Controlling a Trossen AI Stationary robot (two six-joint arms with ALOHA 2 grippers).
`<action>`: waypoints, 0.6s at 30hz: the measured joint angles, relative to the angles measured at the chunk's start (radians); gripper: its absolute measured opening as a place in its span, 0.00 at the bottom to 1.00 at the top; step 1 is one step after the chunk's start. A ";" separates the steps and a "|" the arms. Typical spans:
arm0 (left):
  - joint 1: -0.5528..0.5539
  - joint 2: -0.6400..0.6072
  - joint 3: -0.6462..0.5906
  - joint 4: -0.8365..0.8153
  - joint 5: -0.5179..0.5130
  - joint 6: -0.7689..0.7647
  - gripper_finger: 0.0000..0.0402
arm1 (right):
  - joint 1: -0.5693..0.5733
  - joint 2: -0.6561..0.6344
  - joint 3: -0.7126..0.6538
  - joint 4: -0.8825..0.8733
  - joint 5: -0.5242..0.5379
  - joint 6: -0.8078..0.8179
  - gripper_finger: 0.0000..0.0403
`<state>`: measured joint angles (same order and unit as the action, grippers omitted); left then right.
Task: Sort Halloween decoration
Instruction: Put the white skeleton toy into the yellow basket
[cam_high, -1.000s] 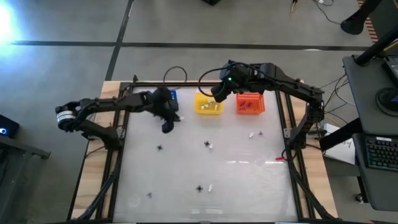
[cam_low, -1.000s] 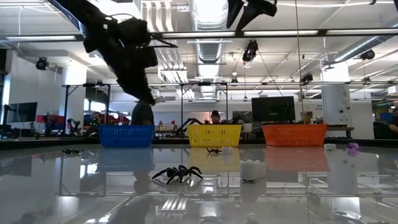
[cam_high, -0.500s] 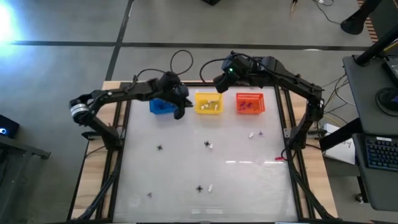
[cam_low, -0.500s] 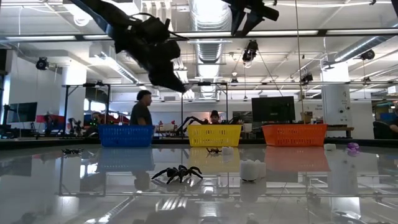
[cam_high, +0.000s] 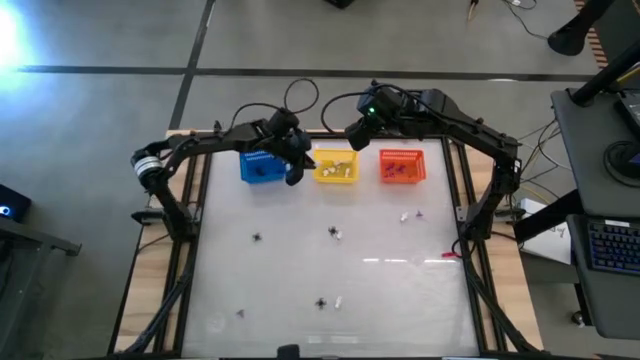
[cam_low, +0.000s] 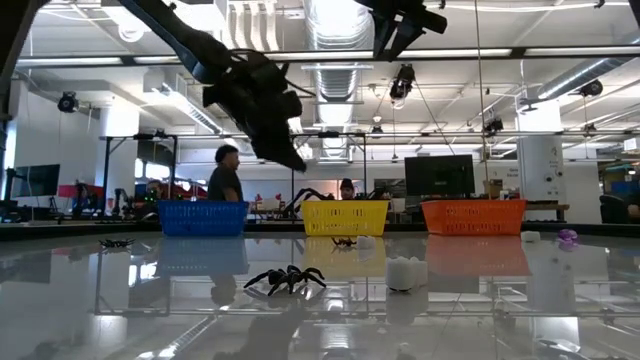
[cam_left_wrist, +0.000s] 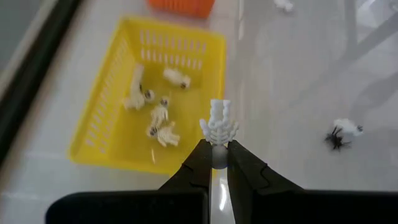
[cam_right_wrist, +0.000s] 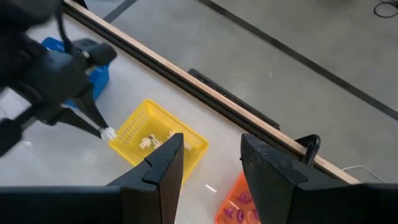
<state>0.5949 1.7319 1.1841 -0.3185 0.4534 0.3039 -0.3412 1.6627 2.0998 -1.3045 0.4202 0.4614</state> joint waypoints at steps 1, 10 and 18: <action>0.000 0.016 0.008 -0.006 0.001 -0.004 0.01 | 0.000 0.000 0.000 0.000 0.000 -0.001 0.37; 0.008 0.115 0.140 -0.087 0.071 0.032 0.02 | 0.000 0.000 0.000 -0.001 0.000 -0.002 0.37; 0.040 0.120 0.164 -0.117 0.109 0.059 0.13 | 0.000 0.000 0.000 -0.003 0.000 -0.001 0.37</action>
<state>0.6349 1.8523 1.3480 -0.4358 0.5622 0.3626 -0.3408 1.6627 2.0998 -1.3071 0.4200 0.4605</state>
